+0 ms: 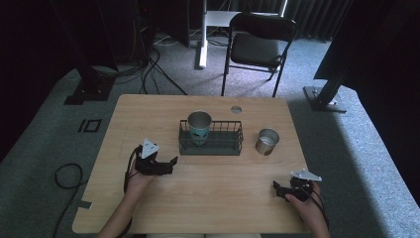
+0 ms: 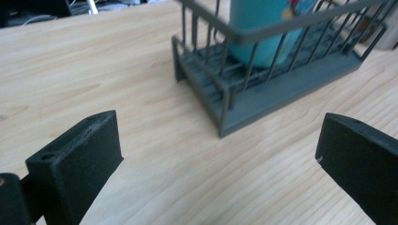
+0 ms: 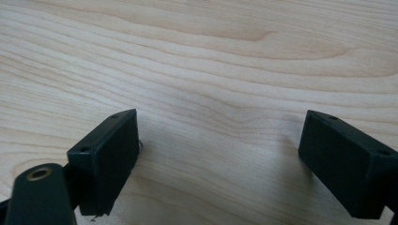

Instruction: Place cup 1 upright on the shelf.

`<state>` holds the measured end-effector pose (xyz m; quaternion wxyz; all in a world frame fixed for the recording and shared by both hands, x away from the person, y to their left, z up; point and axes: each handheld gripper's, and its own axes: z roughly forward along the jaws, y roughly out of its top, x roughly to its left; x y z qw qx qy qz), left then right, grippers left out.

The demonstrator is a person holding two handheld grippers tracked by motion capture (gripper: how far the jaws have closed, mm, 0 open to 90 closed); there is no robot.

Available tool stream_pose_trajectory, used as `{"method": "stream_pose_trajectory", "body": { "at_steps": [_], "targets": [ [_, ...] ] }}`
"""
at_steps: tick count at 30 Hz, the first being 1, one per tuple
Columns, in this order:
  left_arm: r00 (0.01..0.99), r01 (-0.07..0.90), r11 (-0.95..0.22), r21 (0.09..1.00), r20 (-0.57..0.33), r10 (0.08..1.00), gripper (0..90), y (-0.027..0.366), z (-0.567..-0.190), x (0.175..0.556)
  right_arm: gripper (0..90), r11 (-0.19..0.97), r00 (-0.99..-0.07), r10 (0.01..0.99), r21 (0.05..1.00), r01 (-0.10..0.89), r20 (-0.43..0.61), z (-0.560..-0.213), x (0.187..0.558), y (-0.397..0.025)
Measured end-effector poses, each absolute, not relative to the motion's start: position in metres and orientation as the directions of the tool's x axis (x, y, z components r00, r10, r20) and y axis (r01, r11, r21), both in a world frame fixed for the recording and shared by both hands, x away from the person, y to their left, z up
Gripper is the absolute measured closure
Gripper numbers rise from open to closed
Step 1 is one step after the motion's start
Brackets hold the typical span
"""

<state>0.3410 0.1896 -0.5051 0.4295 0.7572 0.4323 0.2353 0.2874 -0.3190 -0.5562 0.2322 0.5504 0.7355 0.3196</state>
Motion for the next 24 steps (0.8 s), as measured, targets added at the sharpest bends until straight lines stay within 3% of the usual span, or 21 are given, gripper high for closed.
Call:
{"method": "stream_pose_trajectory", "body": {
  "at_steps": [24],
  "targets": [
    [0.449,0.530,-0.243,0.812,-0.026,0.893,1.3,0.244,-0.525,0.308,12.3,0.191,-0.287,0.958,0.726,0.661,0.009,-0.556,0.287,-0.319]
  ]
}}
